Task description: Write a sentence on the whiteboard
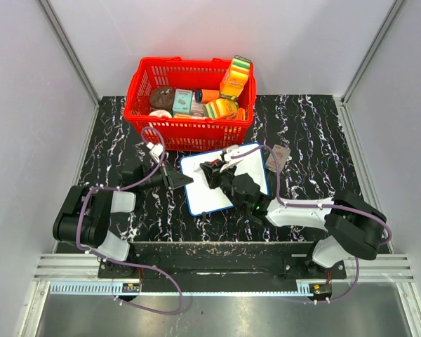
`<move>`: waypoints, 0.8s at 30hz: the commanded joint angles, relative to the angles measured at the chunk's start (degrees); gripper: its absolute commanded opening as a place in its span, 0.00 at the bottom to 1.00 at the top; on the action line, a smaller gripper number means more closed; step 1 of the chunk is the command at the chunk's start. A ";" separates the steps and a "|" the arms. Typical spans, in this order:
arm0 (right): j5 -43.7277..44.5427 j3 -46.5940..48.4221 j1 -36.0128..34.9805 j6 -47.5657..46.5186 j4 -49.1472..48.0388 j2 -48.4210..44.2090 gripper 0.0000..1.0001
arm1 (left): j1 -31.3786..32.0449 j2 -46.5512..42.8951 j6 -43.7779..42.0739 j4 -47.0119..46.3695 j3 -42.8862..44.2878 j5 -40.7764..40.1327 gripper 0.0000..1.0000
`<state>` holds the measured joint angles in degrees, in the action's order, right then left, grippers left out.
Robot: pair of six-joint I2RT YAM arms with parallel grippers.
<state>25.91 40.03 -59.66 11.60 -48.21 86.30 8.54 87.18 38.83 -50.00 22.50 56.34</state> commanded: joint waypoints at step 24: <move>4.32 6.02 1.21 -3.07 -1.11 -1.93 0.00 | 0.34 0.71 -4.90 -0.63 1.05 -2.20 0.00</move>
<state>28.45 43.31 -59.09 9.23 -48.16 83.44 8.56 87.18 38.83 -50.24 22.55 56.60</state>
